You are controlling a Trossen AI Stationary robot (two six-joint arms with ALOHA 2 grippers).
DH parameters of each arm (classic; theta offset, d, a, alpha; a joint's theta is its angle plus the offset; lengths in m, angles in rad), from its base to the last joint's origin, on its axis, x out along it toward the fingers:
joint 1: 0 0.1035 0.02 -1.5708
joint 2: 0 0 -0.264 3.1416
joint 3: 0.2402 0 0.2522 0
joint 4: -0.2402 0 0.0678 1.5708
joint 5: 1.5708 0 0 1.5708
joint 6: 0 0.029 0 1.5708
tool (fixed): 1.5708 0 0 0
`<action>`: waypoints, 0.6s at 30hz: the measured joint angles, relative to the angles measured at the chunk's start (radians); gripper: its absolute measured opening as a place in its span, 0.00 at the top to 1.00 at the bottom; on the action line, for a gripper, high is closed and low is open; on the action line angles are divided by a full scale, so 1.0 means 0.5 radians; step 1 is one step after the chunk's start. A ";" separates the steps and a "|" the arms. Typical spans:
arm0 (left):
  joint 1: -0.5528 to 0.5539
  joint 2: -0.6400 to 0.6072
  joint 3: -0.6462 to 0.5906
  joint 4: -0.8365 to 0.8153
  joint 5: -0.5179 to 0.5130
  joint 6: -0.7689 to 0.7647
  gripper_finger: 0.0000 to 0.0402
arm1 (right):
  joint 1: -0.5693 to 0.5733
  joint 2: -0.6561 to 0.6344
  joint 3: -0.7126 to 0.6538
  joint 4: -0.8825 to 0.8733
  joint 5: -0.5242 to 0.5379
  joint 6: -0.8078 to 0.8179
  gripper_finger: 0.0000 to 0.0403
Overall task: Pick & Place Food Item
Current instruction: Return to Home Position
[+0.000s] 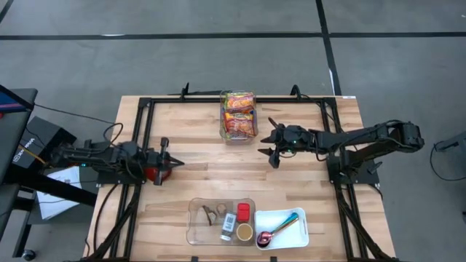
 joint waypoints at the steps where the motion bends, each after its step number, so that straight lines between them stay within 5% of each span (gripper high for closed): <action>1: -0.004 -0.033 0.003 -0.005 0.001 -0.006 1.00 | -0.015 0.000 0.000 0.013 -0.023 -0.009 0.50; 18: -0.011 0.075 0.001 0.045 0.016 -0.052 1.00 | -0.078 -0.027 -0.002 0.163 -0.286 -0.324 0.50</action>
